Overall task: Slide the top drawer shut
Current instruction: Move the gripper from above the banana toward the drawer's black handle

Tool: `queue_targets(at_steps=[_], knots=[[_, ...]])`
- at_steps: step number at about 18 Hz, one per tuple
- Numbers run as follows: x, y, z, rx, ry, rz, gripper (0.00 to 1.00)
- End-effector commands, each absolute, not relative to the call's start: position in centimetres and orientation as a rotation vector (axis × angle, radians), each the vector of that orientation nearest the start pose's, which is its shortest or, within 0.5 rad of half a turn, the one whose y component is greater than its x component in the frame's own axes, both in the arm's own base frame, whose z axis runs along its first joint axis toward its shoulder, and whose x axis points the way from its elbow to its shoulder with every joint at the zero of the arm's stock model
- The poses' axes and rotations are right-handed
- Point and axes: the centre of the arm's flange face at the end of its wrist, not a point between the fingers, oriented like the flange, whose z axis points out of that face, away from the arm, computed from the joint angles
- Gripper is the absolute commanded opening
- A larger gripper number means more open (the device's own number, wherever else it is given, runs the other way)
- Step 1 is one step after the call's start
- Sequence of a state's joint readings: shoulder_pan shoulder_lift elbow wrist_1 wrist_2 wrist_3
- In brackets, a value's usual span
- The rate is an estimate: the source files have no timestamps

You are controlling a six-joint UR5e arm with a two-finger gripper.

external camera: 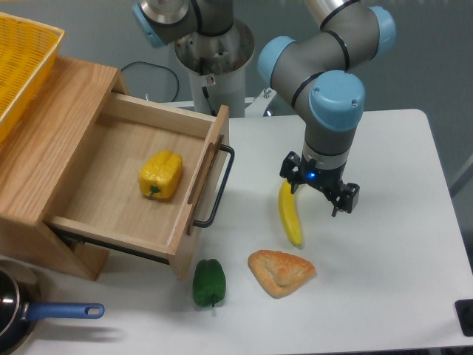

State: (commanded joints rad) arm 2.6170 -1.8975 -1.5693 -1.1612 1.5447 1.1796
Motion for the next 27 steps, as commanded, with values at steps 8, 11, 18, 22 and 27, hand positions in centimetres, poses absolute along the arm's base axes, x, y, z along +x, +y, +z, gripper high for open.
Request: queue_targets(at_steps=[8, 11, 18, 22, 27], knots=[[-46.0, 42.3, 33.8, -3.09, 0.186, 0.071, 1.0], [-45.5, 41.9, 33.7, -3.101, 0.084, 0.065, 1.0], [-46.2, 40.6, 35.9, -3.066, -0.139, 0.102, 1.0], [-45.5, 40.3, 38.0, -3.028, -0.151, 0.121, 0.79], [-44.9, 40.8, 37.8, -3.025, -0.176, 0.11, 0.26]])
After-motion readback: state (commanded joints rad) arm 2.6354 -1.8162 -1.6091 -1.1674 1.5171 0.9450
